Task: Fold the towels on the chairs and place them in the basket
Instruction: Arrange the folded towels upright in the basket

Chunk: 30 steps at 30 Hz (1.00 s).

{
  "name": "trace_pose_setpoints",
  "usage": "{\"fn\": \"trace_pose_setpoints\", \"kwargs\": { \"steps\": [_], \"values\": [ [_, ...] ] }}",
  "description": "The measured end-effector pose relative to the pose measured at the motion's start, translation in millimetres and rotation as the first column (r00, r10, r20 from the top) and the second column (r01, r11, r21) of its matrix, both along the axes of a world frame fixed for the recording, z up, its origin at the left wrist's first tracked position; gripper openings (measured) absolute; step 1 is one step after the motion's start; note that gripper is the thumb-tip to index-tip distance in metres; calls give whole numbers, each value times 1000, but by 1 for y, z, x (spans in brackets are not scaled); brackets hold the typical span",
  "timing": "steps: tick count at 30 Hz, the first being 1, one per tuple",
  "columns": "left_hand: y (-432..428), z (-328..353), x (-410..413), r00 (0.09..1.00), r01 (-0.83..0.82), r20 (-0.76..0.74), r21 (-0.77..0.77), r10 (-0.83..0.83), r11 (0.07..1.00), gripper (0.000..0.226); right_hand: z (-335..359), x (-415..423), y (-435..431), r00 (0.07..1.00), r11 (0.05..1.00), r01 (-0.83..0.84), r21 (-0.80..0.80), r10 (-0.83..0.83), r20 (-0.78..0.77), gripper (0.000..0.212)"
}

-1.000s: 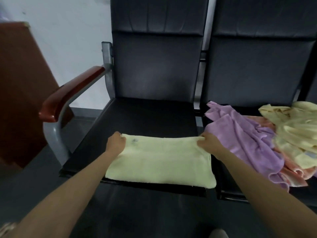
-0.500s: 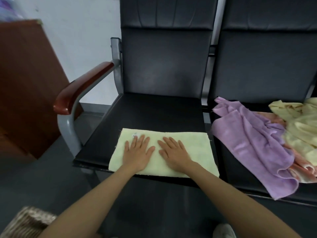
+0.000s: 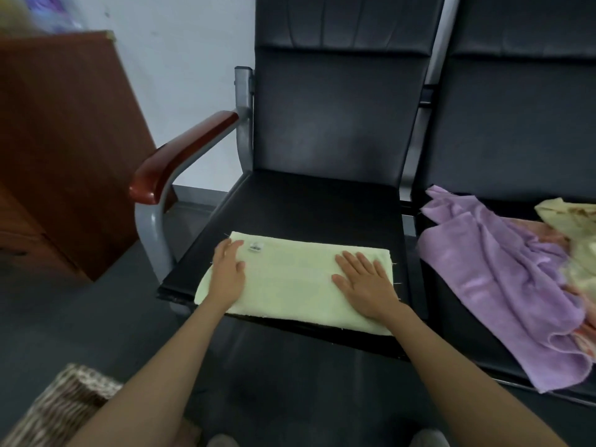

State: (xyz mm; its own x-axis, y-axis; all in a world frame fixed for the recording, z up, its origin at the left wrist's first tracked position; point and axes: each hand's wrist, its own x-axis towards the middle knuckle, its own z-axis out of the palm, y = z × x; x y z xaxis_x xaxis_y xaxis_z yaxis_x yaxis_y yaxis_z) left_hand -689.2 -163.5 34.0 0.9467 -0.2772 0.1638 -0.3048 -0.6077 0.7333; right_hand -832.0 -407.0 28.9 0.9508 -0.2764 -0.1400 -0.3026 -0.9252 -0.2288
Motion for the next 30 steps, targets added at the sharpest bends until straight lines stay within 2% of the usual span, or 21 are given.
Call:
{"fn": "trace_pose_setpoints", "kwargs": {
  "steps": [1, 3, 4, 6, 9, 11, 13, 15, 18, 20, 24, 26, 28, 30],
  "values": [
    [4, 3, 3, 996, -89, -18, 31, 89, 996, 43, 0, 0, 0, 1000, 1000, -1, 3, 1, 0, 58],
    [9, 9, 8, 963, -239, -62, 241, 261, 941, 45, 1, -1, 0, 1000, 1000, -7, 5, 7, 1, 58],
    [10, 13, 10, 947, -258, -88, 358, 308, 897, 48, 2, -2, 0, 1000, 1000, -9, 9, 9, 1, 58],
    [10, 22, 13, 936, -214, -142, 499, 323, 840, 49, 3, -5, 0, 1000, 1000, -17, 23, 17, 2, 57],
    [7, 28, 14, 948, -132, -166, 567, 270, 813, 32, 4, -10, -3, 999, 998, -42, 43, 42, -1, 57],
    [6, 28, 12, 966, -108, -158, 479, 206, 871, 29, 7, -13, -7, 999, 997, -50, 67, 50, 2, 58],
    [6, 33, 9, 966, -94, -213, 249, 149, 964, 27, 12, -17, -12, 999, 994, -50, 95, 48, 23, 61],
    [7, 42, 4, 977, -55, -201, 77, 69, 996, 29, 16, -23, -18, 998, 992, -62, 113, 61, 19, 65],
    [2, 62, -2, 987, 45, -155, -49, -52, 998, 39, 19, -28, -26, 993, 983, -90, 161, 102, -68, 74],
    [-8, 77, -7, 973, 64, -209, -151, -95, 986, 36, 18, -26, -25, 985, 985, -106, 138, 124, -124, 85],
    [-40, 101, -32, 919, 129, -296, -399, -260, 908, 36, 13, -9, 3, 985, 987, -129, 98, 139, -101, 71],
    [-58, 108, -47, 896, 226, -281, -380, -345, 897, 39, 13, 4, 26, 988, 985, -128, 119, 136, -70, 72],
    [-76, 109, -59, 886, 332, -249, -246, -390, 911, 43, 12, 15, 42, 985, 976, -163, 146, 169, -25, 77],
    [-90, 104, -66, 881, 398, -241, -88, -407, 913, 45, 19, 16, 42, 975, 953, -220, 209, 206, 88, 81]
  ]
}}
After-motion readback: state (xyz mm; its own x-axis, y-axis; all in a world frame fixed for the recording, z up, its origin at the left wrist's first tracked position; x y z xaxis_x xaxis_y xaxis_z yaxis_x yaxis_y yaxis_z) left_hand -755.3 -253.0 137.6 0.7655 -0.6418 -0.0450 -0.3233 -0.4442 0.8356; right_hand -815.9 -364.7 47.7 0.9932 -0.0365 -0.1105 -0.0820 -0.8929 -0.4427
